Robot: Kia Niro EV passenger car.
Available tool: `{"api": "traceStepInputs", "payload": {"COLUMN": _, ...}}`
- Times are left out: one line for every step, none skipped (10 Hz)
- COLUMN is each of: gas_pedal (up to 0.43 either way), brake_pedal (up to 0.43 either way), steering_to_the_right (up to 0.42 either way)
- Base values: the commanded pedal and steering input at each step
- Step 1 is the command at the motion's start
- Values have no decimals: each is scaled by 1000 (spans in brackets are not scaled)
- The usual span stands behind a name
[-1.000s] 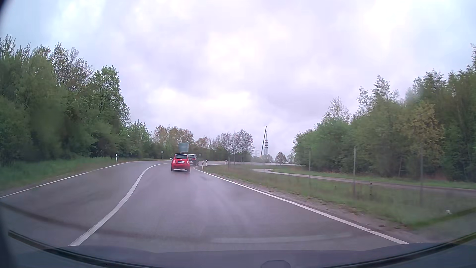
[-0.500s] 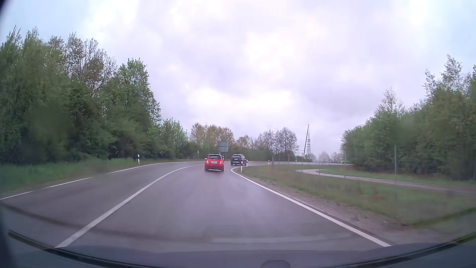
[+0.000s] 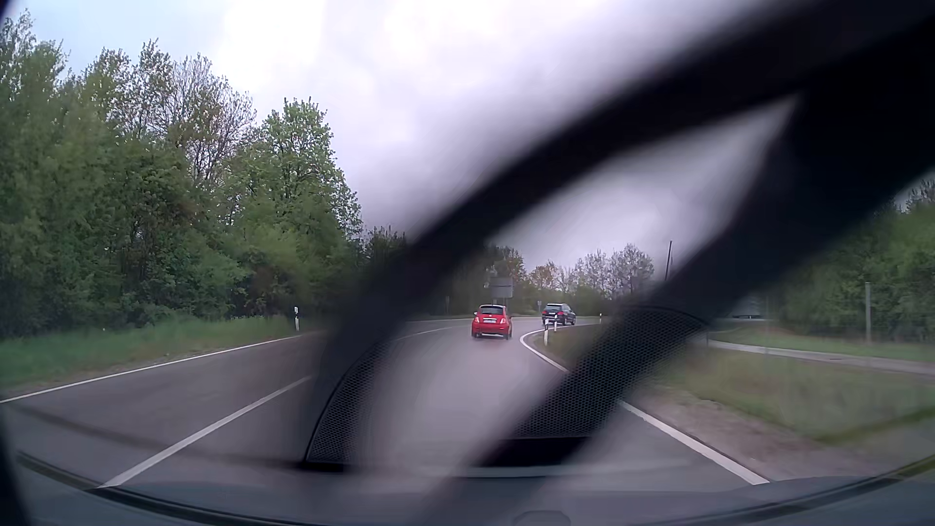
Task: Follow the waypoints while adhering to traffic rules and regulations
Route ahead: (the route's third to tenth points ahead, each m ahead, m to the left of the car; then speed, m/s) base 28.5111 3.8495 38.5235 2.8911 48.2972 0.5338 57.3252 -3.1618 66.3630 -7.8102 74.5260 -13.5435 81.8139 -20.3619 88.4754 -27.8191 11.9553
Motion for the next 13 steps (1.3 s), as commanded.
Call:
{"api": "traceStepInputs", "payload": {"gas_pedal": 260, "brake_pedal": 0, "steering_to_the_right": -56}}
{"api": "traceStepInputs", "payload": {"gas_pedal": 260, "brake_pedal": 0, "steering_to_the_right": -45}}
{"api": "traceStepInputs", "payload": {"gas_pedal": 260, "brake_pedal": 0, "steering_to_the_right": -35}}
{"api": "traceStepInputs", "payload": {"gas_pedal": 260, "brake_pedal": 0, "steering_to_the_right": -23}}
{"api": "traceStepInputs", "payload": {"gas_pedal": 260, "brake_pedal": 0, "steering_to_the_right": -13}}
{"api": "traceStepInputs", "payload": {"gas_pedal": 260, "brake_pedal": 0, "steering_to_the_right": -6}}
{"api": "traceStepInputs", "payload": {"gas_pedal": 260, "brake_pedal": 0, "steering_to_the_right": 0}}
{"api": "traceStepInputs", "payload": {"gas_pedal": 260, "brake_pedal": 0, "steering_to_the_right": 4}}
{"api": "traceStepInputs", "payload": {"gas_pedal": 260, "brake_pedal": 0, "steering_to_the_right": 9}}
{"api": "traceStepInputs", "payload": {"gas_pedal": 260, "brake_pedal": 0, "steering_to_the_right": 10}}
{"api": "traceStepInputs", "payload": {"gas_pedal": 260, "brake_pedal": 0, "steering_to_the_right": 11}}
{"api": "traceStepInputs", "payload": {"gas_pedal": 260, "brake_pedal": 0, "steering_to_the_right": 12}}
{"api": "traceStepInputs", "payload": {"gas_pedal": 248, "brake_pedal": 0, "steering_to_the_right": 17}}
